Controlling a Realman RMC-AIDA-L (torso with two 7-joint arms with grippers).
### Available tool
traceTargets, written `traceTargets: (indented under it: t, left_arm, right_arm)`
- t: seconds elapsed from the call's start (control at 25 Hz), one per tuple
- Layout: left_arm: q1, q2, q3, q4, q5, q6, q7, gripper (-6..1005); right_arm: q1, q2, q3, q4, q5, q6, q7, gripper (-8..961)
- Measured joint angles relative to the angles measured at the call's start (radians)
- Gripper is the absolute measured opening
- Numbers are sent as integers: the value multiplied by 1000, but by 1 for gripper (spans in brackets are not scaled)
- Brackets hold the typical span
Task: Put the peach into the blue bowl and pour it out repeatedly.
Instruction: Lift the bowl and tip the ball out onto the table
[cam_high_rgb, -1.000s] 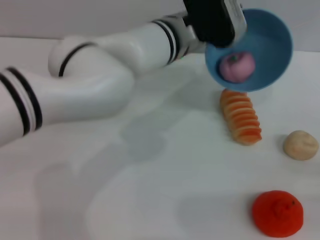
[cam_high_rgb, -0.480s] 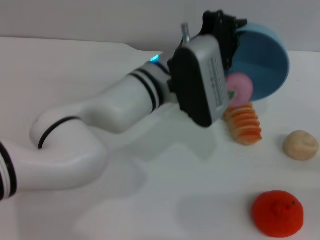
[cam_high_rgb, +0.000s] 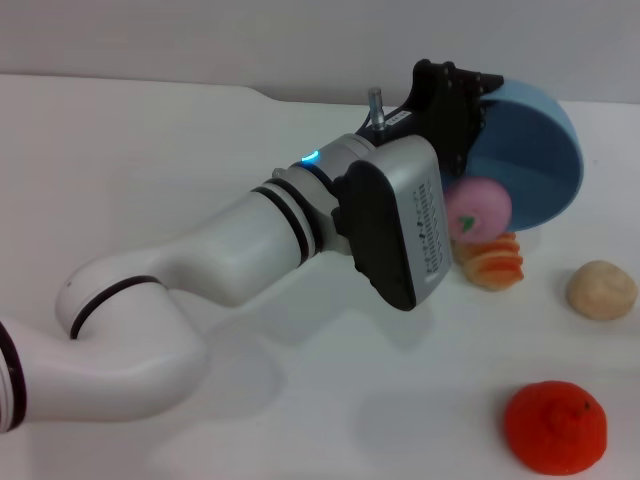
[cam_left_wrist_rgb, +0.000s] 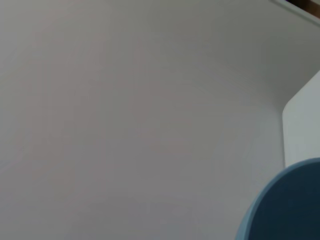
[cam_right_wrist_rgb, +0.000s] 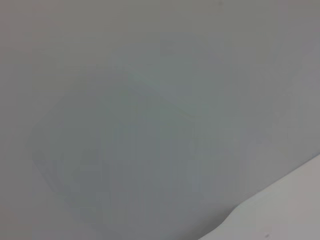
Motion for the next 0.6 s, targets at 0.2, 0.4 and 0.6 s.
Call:
traceTargets:
  t: [0.2, 0.4, 0.6]
  left_arm:
    - [18, -1, 32, -9, 1, -100, 23, -2]
    - [32, -4, 58, -21, -3, -167, 72, -2]
    - [34, -5, 64, -20, -11, -161, 62, -1]
  right_arm:
    - [-2, 0, 0, 0, -2, 10, 0, 448]
    - [-3, 1, -1, 1, -6, 11, 0, 448]
    - [-1, 1, -1, 2, -27, 10, 0, 448]
